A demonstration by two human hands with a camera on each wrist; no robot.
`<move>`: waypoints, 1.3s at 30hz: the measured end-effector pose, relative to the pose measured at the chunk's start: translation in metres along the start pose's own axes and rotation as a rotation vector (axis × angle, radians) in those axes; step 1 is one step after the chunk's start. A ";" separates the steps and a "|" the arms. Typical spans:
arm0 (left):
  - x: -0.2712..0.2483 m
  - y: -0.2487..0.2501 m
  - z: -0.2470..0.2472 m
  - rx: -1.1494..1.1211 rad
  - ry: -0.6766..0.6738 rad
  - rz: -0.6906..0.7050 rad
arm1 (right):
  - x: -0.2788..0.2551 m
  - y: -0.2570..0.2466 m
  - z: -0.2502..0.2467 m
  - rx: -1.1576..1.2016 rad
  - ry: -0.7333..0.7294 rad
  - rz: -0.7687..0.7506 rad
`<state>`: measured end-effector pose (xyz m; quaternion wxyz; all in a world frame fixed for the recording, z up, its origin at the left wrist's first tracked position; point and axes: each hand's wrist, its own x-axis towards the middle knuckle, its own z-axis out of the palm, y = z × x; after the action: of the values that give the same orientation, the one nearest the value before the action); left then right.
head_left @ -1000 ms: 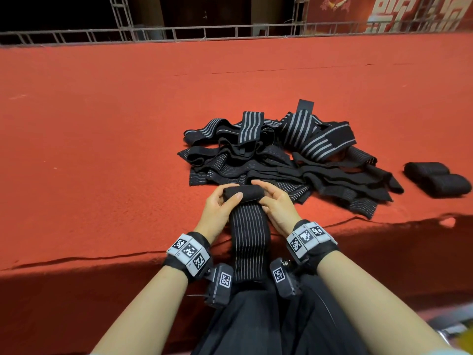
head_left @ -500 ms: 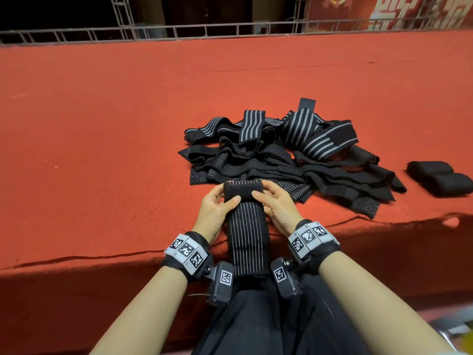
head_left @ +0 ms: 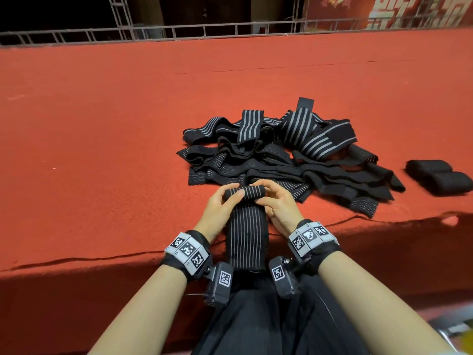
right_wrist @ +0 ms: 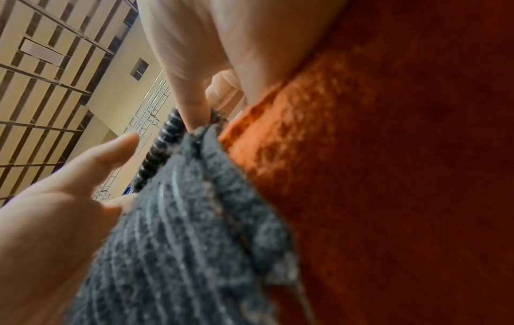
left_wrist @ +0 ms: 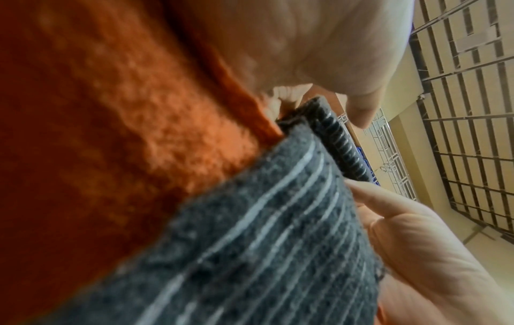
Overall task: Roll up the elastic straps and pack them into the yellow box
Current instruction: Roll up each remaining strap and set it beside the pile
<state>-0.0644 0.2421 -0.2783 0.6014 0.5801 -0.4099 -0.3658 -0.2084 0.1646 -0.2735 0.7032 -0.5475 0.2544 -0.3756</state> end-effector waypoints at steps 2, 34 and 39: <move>0.000 0.000 0.001 0.033 0.014 0.016 | -0.001 -0.001 0.001 -0.010 -0.001 0.001; -0.004 0.002 -0.001 -0.037 -0.010 -0.051 | 0.002 0.001 0.005 -0.205 -0.017 0.078; -0.005 0.003 -0.003 -0.156 0.020 -0.082 | 0.002 0.001 0.006 -0.157 -0.046 0.072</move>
<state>-0.0641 0.2478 -0.2757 0.6333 0.5515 -0.3500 -0.4150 -0.2023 0.1661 -0.2729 0.6768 -0.6000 0.2865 -0.3161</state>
